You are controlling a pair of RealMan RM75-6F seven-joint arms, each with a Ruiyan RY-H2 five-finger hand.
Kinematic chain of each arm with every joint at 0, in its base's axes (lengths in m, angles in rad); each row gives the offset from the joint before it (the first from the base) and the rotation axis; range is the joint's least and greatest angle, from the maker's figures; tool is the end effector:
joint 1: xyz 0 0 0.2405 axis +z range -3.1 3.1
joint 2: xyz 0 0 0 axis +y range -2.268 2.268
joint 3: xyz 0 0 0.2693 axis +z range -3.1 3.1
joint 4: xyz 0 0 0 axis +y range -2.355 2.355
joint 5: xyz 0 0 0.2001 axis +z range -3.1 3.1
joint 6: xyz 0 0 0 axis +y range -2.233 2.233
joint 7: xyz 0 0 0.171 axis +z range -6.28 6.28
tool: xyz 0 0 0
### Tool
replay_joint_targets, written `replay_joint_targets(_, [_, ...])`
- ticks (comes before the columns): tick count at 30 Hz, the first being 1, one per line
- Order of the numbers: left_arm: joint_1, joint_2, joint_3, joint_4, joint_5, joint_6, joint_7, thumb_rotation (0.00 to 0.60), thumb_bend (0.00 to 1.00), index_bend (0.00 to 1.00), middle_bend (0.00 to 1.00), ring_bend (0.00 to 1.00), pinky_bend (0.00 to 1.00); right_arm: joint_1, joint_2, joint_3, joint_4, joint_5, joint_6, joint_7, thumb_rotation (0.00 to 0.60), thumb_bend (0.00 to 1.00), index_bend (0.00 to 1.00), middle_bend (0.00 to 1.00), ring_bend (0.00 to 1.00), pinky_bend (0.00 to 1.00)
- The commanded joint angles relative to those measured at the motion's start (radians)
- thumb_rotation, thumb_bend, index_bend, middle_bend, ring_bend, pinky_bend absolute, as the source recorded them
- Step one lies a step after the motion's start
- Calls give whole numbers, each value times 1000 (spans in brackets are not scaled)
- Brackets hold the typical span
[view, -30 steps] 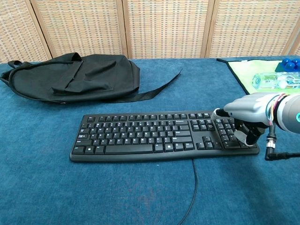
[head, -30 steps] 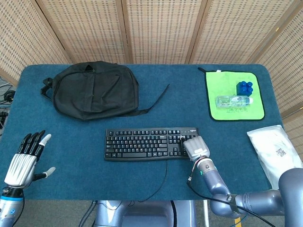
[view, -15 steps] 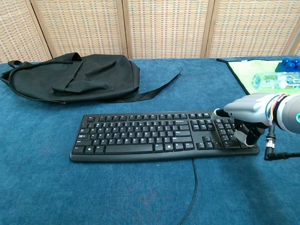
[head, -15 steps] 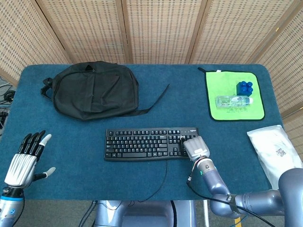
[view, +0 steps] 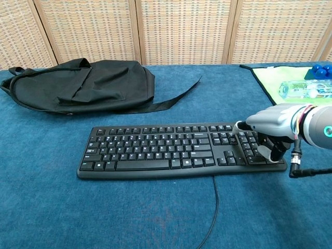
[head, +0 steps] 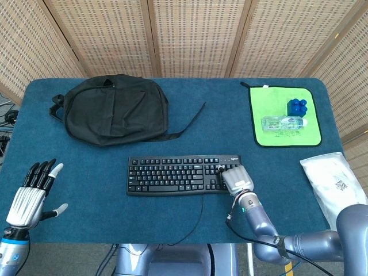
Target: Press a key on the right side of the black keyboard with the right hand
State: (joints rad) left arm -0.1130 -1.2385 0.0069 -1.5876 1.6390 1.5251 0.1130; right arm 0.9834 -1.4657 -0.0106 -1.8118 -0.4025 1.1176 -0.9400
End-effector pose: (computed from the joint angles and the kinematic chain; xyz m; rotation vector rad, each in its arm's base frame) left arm -0.2874 0.2027 0.1260 -1.5332 -0.8191 -0.9824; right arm -0.1580 -0.3402 -0.0235 1.9780 -0.8877 0.3015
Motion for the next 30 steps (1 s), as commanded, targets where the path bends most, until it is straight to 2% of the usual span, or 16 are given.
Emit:
replay_joint_targets(1, [0,0,0,0,0,0,0,600,0,0,0,0,0,1,-2,2,3,2,-1,0,600,672,95,720,630,474])
replay_joint_targets(30, [-3,0,-2,4,-7,-6,-6,600,0,0,0,0,0,2,-25,0,30,13,-10,-5,600,672,95,721,630,474])
